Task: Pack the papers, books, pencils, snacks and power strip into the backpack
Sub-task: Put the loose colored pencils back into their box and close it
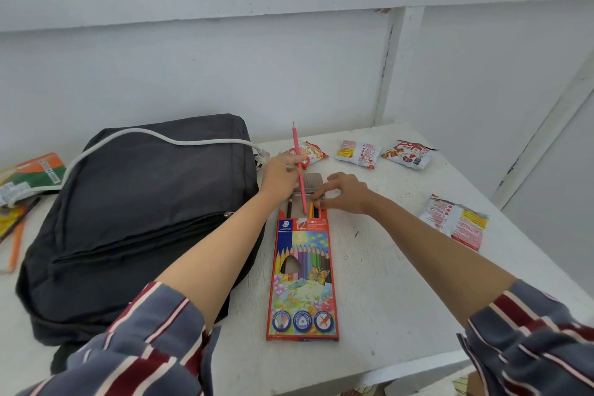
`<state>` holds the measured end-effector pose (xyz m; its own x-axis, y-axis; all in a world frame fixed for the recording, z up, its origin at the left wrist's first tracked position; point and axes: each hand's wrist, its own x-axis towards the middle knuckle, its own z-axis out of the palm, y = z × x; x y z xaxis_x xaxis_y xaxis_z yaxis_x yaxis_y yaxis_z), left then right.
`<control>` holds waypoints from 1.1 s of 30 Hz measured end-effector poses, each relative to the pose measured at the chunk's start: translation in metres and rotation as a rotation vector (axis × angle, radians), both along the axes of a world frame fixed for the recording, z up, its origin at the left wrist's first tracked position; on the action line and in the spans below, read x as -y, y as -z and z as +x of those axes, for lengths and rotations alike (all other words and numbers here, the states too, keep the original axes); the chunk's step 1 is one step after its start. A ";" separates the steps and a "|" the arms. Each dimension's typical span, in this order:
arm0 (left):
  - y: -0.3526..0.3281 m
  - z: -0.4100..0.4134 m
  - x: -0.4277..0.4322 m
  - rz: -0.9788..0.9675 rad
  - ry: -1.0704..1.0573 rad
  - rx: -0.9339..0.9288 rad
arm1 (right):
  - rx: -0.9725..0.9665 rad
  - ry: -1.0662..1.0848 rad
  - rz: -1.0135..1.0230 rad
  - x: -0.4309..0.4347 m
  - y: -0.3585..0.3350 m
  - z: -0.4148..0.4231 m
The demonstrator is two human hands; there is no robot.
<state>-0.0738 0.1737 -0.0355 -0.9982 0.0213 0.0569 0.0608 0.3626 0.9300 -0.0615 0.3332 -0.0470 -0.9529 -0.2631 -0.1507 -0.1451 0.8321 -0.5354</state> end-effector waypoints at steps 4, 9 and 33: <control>0.001 0.001 0.000 -0.110 0.070 0.054 | 0.006 -0.006 -0.031 -0.003 0.002 -0.003; -0.002 0.000 0.003 -0.282 0.104 0.013 | -0.007 -0.013 -0.104 -0.002 0.008 -0.009; 0.003 0.003 0.009 -0.335 0.262 0.255 | -0.061 0.065 -0.040 0.001 0.015 -0.016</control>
